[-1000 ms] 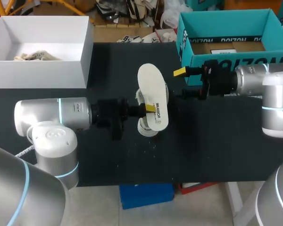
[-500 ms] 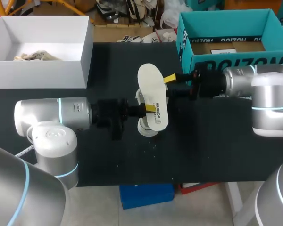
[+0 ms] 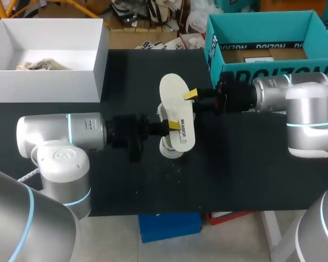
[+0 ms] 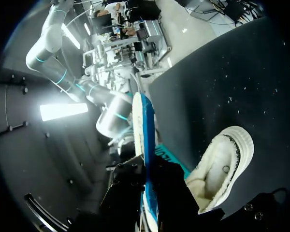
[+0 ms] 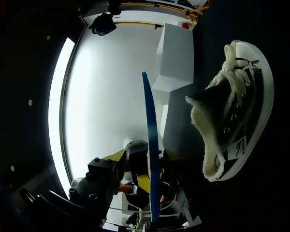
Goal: Take the shoe out of the shoebox, open the shoe tongue, remove and reinsert the insole, then place the shoe into the shoebox
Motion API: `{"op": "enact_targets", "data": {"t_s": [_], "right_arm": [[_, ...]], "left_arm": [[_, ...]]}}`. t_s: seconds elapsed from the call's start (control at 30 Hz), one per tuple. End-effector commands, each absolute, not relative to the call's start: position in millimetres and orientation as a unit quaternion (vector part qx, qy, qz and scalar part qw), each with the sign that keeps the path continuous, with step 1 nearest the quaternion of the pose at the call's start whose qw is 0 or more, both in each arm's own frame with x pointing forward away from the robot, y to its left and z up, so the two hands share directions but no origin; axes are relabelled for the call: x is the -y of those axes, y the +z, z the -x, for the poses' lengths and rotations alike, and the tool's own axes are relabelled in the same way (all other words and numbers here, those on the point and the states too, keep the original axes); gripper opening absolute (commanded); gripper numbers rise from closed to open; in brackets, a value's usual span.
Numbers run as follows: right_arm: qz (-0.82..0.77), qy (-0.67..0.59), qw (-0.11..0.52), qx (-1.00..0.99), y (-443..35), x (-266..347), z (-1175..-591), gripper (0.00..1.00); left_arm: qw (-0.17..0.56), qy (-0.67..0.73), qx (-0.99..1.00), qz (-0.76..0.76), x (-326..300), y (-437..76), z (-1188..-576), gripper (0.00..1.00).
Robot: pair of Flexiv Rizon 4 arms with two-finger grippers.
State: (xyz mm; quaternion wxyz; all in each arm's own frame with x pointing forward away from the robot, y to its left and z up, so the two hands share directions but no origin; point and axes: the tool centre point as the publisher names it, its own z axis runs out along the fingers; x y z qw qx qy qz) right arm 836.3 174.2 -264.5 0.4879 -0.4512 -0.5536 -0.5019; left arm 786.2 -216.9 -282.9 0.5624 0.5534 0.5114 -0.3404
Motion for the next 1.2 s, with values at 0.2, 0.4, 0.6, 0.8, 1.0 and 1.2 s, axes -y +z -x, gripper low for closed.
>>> {"op": "enact_targets", "data": {"t_s": [0.2, 0.4, 0.6, 0.8, 1.0, 1.2], "right_arm": [[0.447, -0.5, 0.489, 0.557, -266, -183, -836, 0.35], [0.445, -0.489, 0.497, 0.561, -268, -186, -835, 0.0], [0.445, -0.489, 0.497, 0.561, -268, -186, -835, 0.0], [0.445, -0.489, 0.497, 0.561, -268, -186, -835, 0.0], [0.445, -0.489, 0.497, 0.561, -268, -186, -835, 0.0], [0.445, -0.489, 0.497, 0.561, -268, -186, -835, 0.0]], "left_arm": [[0.563, -0.338, -0.513, -0.554, 217, -283, -785, 0.0], [0.563, -0.338, -0.513, -0.554, 217, -283, -785, 0.0], [0.563, -0.338, -0.513, -0.554, 217, -283, -785, 0.0], [0.509, -0.281, -0.567, -0.584, 215, -269, -775, 1.0], [0.419, -0.195, -0.64, -0.615, 189, -247, -751, 1.0], [0.302, -0.125, -0.703, -0.631, 164, -231, -726, 1.0]]}}
